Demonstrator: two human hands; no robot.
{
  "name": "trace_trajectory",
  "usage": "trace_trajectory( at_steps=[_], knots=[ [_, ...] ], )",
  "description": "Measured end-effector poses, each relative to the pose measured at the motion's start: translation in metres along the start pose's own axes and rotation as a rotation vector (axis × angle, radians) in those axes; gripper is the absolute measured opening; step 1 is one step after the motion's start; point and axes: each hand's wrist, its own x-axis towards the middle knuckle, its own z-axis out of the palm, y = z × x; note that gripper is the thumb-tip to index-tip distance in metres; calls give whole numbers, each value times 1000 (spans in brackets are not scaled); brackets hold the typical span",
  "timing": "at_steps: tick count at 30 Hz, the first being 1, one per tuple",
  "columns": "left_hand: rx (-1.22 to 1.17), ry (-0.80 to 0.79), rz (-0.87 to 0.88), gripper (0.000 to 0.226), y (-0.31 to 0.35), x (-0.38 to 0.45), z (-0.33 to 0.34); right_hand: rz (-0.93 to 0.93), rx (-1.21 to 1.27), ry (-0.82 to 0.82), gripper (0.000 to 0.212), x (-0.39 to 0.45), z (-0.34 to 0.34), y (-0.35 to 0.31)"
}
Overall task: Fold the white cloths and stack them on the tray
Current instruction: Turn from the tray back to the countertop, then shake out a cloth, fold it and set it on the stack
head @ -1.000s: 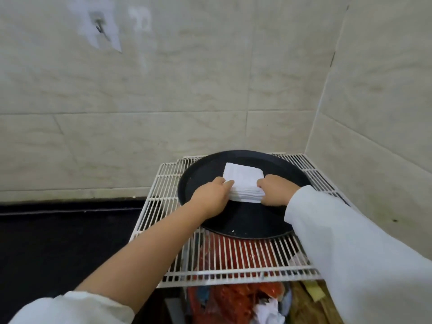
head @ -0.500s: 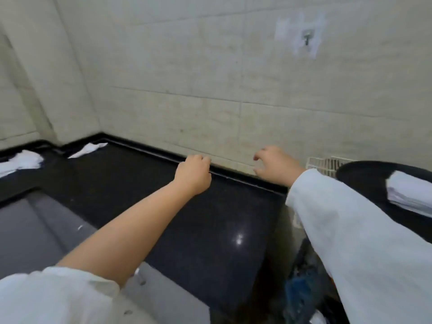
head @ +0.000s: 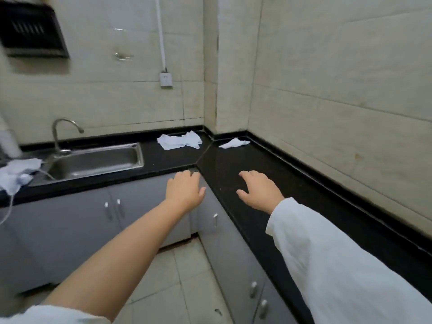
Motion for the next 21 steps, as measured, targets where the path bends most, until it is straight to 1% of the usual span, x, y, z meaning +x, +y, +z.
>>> trace_trajectory(
  at_steps=[4, 9, 13, 17, 19, 21],
  knots=[
    [47, 18, -77, 44, -50, 87, 12, -61, 27, -26, 51, 113, 23, -14],
    [63, 21, -149, 44, -97, 211, 4, -94, 50, -14, 48, 262, 23, -25],
    [61, 26, -185, 45, -138, 291, 10, -76, 83, 10, 43, 362, 31, -29],
    [64, -45, -202, 45, -185, 363, 41, -30, 110, -46, 44, 451, 66, -27],
    [93, -82, -183, 45, -211, 405, 57, -8, 96, -87, 42, 494, 88, -27],
    [116, -87, -153, 44, -239, 454, 69, 20, 73, -101, 39, 540, 107, -28]
  ],
)
